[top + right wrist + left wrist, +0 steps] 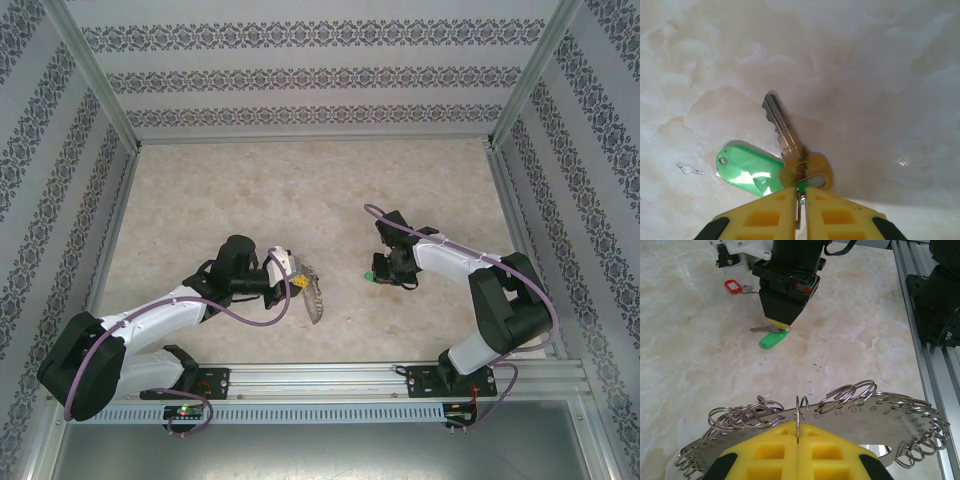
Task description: Put the keys on the keyring
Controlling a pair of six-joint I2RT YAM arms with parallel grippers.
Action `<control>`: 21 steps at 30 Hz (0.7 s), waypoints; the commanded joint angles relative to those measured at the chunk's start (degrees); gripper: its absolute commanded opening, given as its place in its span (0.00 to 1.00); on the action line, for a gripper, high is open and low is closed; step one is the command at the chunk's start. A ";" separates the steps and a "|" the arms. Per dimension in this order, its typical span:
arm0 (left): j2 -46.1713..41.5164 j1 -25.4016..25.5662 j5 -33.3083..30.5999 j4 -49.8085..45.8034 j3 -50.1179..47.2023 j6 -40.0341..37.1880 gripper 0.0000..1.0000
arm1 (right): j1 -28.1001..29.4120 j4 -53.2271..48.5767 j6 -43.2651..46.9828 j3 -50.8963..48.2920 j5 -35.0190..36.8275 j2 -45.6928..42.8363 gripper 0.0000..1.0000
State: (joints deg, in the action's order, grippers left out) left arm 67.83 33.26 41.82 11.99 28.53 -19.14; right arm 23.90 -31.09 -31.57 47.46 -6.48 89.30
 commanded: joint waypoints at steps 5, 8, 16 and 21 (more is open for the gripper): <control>0.15 -0.65 1.39 -0.83 1.64 -1.17 0.00 | 0.95 -1.47 0.23 0.01 -0.35 0.35 0.16; 0.12 -0.64 1.36 -1.00 1.66 -1.21 0.00 | 0.98 -1.60 0.24 0.20 -0.45 0.63 0.15; 0.07 -0.63 1.32 -1.00 1.44 -1.25 0.00 | 1.06 -1.91 0.33 0.15 -0.65 0.33 0.10; -0.07 -0.64 1.24 -1.16 1.44 -1.30 0.00 | 1.15 -2.54 0.77 0.37 0.69 -1.27 0.06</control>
State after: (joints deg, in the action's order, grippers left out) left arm 67.83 33.26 41.80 11.97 28.53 -19.16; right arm 24.27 -31.55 -31.33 47.46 -6.87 89.34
